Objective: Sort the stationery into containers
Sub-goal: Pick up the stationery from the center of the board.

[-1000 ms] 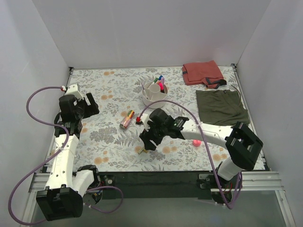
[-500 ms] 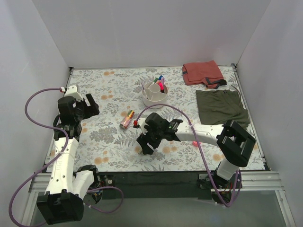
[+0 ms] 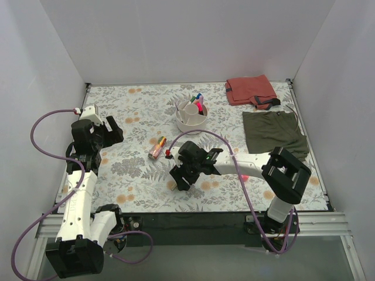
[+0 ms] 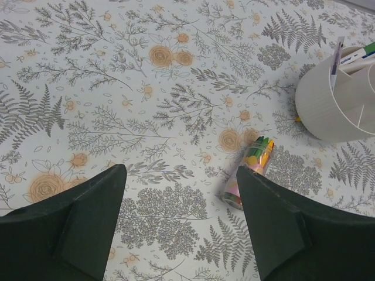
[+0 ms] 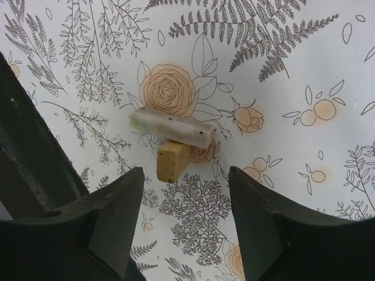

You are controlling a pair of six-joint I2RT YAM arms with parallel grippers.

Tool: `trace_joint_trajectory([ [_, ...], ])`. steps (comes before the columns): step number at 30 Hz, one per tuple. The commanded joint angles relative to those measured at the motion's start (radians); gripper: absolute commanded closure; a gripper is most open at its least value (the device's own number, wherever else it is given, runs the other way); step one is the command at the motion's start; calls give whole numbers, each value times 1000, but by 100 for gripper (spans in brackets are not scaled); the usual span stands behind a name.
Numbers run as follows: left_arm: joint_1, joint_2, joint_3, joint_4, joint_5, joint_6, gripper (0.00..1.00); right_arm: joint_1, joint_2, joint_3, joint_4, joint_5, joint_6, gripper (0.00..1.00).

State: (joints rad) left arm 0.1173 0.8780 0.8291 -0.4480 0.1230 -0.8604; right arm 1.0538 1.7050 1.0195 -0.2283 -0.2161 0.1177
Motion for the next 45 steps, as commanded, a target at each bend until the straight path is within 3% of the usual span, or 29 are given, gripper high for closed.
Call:
trace_joint_trajectory([
  [1, 8, -20, -4, -3, 20, -6, 24, -2, 10, 47, 37, 27, 17, 34],
  [8, 7, -30, -16, -4, 29, -8, 24, 0, 34, 79, 49, 34, 17, 45],
  [28, 8, -28, -24, 11, 55, -17, 25, 25, -7, 39, 9, 87, 0, 46],
  [32, 8, -28, -24, 12, 60, -17, 25, 31, -7, 33, 4, 95, 2, 50],
  [33, 10, -28, -25, 12, 60, -17, 25, 31, -7, 33, 3, 95, 2, 51],
  [35, 10, -31, -27, 12, 58, -19, 25, 31, -5, 33, 4, 89, -1, 64],
  [36, 10, -31, -28, 12, 56, -17, 25, 31, -5, 33, 4, 87, -1, 72],
  [37, 8, -31, -31, 12, 58, -16, 25, 32, -5, 34, 4, 81, -4, 92],
  [38, 10, -33, -31, 12, 58, -15, 25, 32, -8, 36, 4, 81, -7, 99],
  [45, 8, -22, -31, 15, 66, -11, 25, 31, -105, 41, -34, 99, -69, 99],
])
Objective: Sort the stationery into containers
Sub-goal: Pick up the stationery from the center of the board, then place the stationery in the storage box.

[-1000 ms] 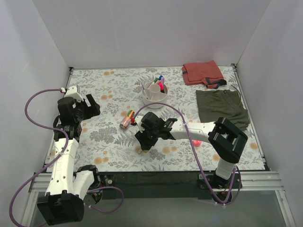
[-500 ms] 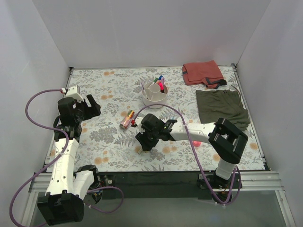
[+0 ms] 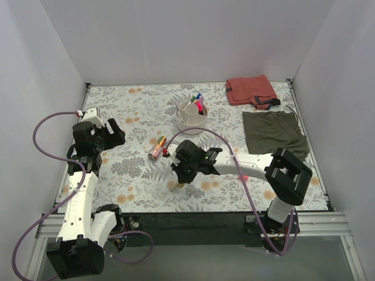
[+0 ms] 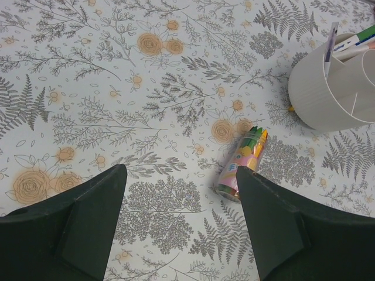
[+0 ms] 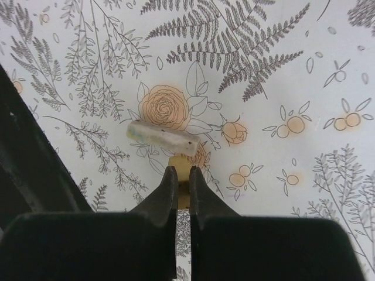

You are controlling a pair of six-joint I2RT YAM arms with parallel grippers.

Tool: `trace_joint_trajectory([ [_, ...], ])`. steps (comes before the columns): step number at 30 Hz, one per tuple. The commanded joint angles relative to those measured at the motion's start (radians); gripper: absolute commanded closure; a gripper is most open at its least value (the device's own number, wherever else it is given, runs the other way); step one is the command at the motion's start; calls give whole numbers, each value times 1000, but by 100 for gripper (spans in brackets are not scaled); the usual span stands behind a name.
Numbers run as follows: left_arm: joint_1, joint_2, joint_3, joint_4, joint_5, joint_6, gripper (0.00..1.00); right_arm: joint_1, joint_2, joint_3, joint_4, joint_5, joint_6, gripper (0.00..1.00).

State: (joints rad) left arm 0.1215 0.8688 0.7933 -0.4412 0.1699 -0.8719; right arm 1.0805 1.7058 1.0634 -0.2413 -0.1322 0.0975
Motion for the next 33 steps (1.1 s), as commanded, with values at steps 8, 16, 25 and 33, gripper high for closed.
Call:
trace_joint_trajectory([
  [8, 4, 36, 44, 22, 49, -6, 25, -51, -221, 93, -70, 107, -258, 99],
  [16, 4, 111, 90, 25, 138, -4, 27, -338, -66, 397, 3, 149, -377, 99],
  [25, 4, 223, 139, 47, 161, 34, 23, -441, 113, 633, 20, 94, -387, 99],
  [33, 6, 279, 170, 81, 154, 54, 23, -445, 115, 575, 20, 86, -381, 99],
])
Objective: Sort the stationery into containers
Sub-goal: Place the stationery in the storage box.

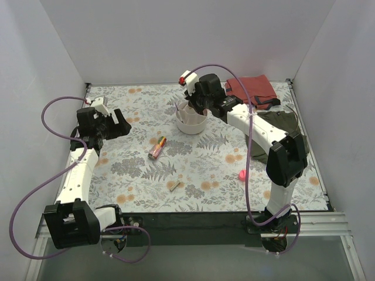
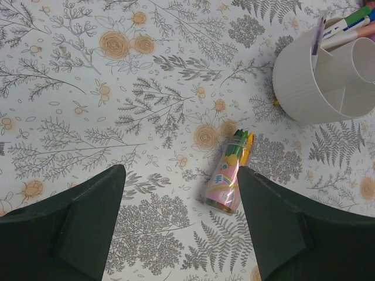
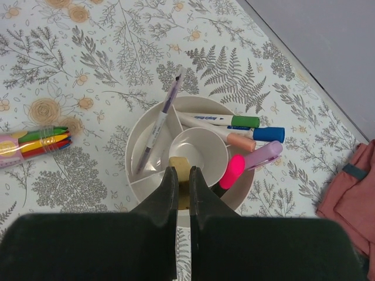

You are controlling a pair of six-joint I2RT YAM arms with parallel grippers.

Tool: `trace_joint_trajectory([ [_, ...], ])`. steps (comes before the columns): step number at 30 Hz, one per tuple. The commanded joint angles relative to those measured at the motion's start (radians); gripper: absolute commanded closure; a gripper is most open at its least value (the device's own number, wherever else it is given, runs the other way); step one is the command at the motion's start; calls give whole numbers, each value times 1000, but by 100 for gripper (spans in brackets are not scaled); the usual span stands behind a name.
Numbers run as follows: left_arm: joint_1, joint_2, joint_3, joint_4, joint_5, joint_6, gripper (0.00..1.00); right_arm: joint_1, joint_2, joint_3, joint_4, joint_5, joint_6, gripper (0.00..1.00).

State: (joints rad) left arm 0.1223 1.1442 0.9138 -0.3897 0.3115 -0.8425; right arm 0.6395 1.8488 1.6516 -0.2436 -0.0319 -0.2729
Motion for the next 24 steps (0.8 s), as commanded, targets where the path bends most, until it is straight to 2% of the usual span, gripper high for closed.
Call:
trace_joint_trajectory([
  [1, 5, 8, 50, 29, 11, 25, 22, -6, -30, -27, 23, -16, -14, 99],
  [12, 4, 35, 65, 38, 31, 14, 23, -18, -53, -101, 6, -46, -54, 99],
  [23, 5, 31, 69, 35, 23, 20, 23, -34, -3, -88, 13, -10, -63, 99],
  [24, 5, 32, 69, 35, 21, 23, 23, -34, 0, -90, 12, 0, -61, 80],
])
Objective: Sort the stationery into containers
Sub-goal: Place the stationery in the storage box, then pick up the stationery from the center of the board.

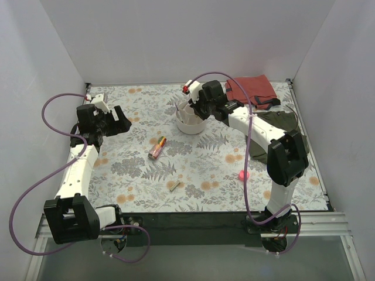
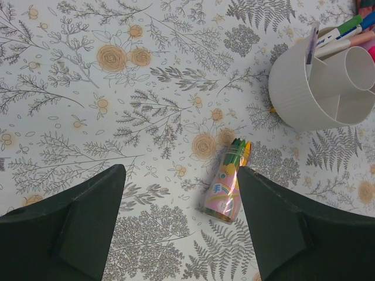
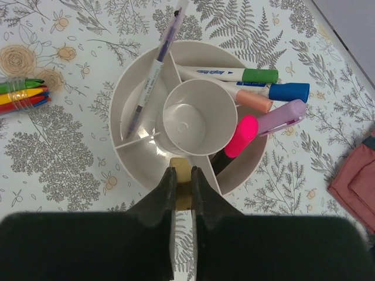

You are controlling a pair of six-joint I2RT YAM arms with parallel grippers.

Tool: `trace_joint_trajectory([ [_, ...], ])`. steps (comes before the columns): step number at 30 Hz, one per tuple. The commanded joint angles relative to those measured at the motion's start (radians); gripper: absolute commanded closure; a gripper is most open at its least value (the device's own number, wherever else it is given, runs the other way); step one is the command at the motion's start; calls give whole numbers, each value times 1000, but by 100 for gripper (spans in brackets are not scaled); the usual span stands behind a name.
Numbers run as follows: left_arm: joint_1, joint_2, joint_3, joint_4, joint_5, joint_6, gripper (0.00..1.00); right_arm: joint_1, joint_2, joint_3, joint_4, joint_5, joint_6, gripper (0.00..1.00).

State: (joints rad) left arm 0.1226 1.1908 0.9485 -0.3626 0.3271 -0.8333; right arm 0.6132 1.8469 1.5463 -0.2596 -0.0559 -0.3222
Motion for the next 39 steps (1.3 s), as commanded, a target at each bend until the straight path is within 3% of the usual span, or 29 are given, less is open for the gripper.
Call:
trace_joint_trajectory([
  [1, 5, -14, 36, 8, 4, 13, 23, -7, 2, 12, 28, 28, -11, 69],
  [3, 5, -14, 38, 8, 1, 14, 22, -7, -3, 8, 29, 37, -6, 54],
  [4, 5, -13, 38, 10, 1, 14, 23, -7, -6, 2, 28, 39, -8, 52],
  [11, 5, -10, 39, 17, 6, 11, 23, -7, -40, -22, 31, 44, 2, 49],
  [14, 5, -16, 44, 17, 3, 13, 23, -3, -92, -22, -1, -83, -27, 49],
  [16, 3, -22, 49, 17, -6, 16, 23, 14, -109, -26, -50, -275, -104, 49],
  [18, 5, -26, 53, 17, -11, 26, 23, 62, -106, -14, -223, -463, -203, 48],
  [19, 5, -31, 53, 16, -14, 29, 23, 85, -97, -6, -301, -511, -360, 48],
  [20, 5, -33, 52, 16, -17, 36, 23, 132, -88, -5, -449, -544, -424, 48],
  [21, 5, -34, 52, 14, -19, 37, 23, 155, -90, -35, -489, -577, -487, 47],
  [26, 5, -74, 24, 13, -28, 48, 23, 310, -123, -166, -526, -493, -704, 45],
  [30, 6, -108, 1, 2, -31, 59, 22, 382, -52, -134, -524, -368, -722, 45],
  [32, 6, -128, -10, -4, -39, 60, 23, 414, -43, -138, -517, -342, -774, 40],
  [39, 17, -178, -17, -36, -36, 65, 22, 465, 1, -101, -474, -303, -879, 48],
])
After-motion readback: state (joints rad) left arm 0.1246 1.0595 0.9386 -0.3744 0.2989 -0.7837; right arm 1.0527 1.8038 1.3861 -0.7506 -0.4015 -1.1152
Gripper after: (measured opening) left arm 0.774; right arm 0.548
